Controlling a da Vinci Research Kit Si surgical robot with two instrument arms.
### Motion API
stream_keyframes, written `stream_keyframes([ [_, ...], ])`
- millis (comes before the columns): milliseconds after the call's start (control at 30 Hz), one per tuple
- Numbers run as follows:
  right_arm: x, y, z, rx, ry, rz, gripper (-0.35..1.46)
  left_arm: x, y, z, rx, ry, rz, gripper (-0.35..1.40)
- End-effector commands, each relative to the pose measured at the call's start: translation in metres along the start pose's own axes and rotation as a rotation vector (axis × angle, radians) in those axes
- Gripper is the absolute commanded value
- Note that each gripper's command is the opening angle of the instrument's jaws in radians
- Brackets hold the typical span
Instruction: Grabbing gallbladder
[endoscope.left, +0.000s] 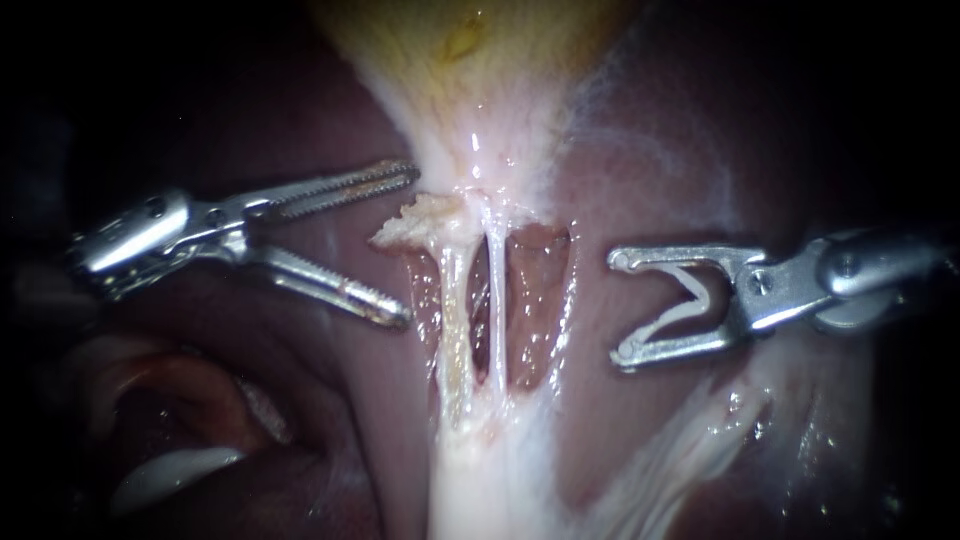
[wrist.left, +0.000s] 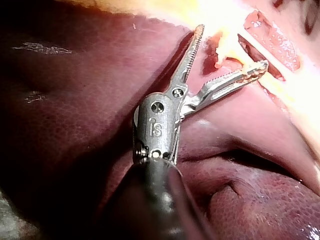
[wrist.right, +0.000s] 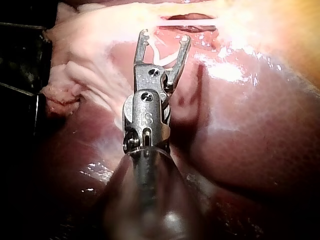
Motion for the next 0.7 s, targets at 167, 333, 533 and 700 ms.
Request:
stream_keyframes([
  [167,0.0000,0.0000,0.0000,0.000,0.000,0.000,0.49,0.0007,0.0005,-0.0001,0.001,0.013,-0.006,0.83],
  [333,0.0000,0.0000,0.0000,0.000,0.000,0.000,0.49,0.0007,0.0003,-0.0006,-0.005,0.017,-0.030,0.59],
  [533,0.0001,0.0000,0.0000,0.000,0.000,0.000,0.49,0.0008,0.0005,-0.0011,-0.006,0.035,-0.042,0.10],
  [700,0.0001,0.0000,0.0000,0.000,0.000,0.000,0.49,0.0010,0.0009,-0.0016,-0.008,0.047,-0.041,-0.35],
])
